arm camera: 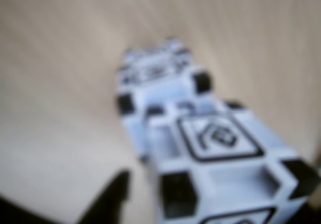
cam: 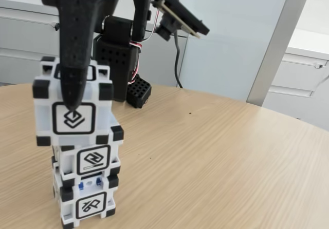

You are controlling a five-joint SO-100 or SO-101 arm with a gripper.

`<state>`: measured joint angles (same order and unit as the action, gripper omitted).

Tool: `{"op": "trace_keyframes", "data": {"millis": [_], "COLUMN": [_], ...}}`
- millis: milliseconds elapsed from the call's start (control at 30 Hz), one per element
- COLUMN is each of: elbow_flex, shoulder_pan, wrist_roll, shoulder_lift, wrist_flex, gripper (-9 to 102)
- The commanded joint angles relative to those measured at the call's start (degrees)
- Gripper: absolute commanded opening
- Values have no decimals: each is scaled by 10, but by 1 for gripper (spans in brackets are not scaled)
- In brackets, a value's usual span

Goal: Stack cubes from left to right.

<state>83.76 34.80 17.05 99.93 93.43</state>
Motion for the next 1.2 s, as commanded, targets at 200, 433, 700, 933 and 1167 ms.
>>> {"op": "trace_keyframes", "data": {"millis": [200, 433, 700, 933, 1167], "elbow_flex": [-20, -52, -56, -74, -148], "shoulder_pan": [-1, 0, 0, 0, 0], "wrist_roll": [9, 1, -3, -15, -49], "shoulder_lift": [16, 16, 16, 47, 137], "wrist_flex": [38, 37, 40, 40, 41], "gripper": [31, 36, 35, 35, 32]}}
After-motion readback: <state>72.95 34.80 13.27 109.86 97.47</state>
